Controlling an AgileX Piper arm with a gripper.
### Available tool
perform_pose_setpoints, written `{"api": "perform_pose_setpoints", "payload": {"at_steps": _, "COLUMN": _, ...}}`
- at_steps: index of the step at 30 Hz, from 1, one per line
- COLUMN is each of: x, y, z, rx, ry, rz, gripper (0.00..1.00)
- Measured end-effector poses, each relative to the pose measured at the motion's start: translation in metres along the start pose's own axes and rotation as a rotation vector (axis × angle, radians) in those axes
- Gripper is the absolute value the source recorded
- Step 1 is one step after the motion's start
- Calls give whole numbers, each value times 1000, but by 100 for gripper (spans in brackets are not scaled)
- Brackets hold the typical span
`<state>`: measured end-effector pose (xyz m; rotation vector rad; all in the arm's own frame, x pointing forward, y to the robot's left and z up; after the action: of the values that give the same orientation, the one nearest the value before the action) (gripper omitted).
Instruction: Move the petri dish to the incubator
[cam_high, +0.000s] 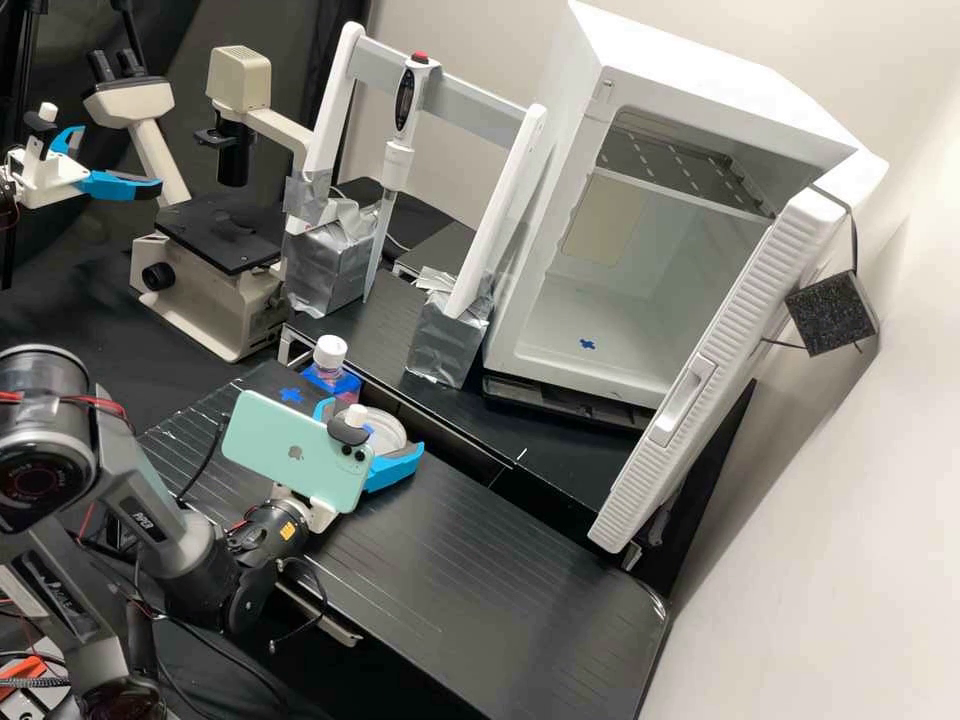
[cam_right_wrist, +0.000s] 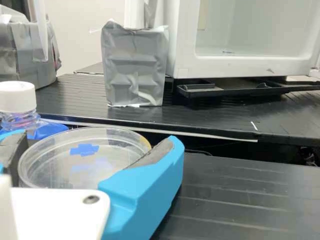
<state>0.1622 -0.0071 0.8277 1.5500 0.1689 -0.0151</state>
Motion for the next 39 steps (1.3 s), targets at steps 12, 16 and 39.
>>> {"api": "perform_pose_setpoints", "payload": {"at_steps": 12, "x": 4, "y": 24, "z": 6, "rx": 68, "ry": -70, "rz": 203, "gripper": 0}}
{"api": "perform_pose_setpoints", "payload": {"at_steps": 16, "x": 21, "y": 41, "z": 15, "rx": 71, "ry": -86, "rz": 244, "gripper": 0}}
{"api": "perform_pose_setpoints", "payload": {"at_steps": 39, "x": 162, "y": 136, "z": 42, "rx": 48, "ry": -47, "rz": 453, "gripper": 0}}
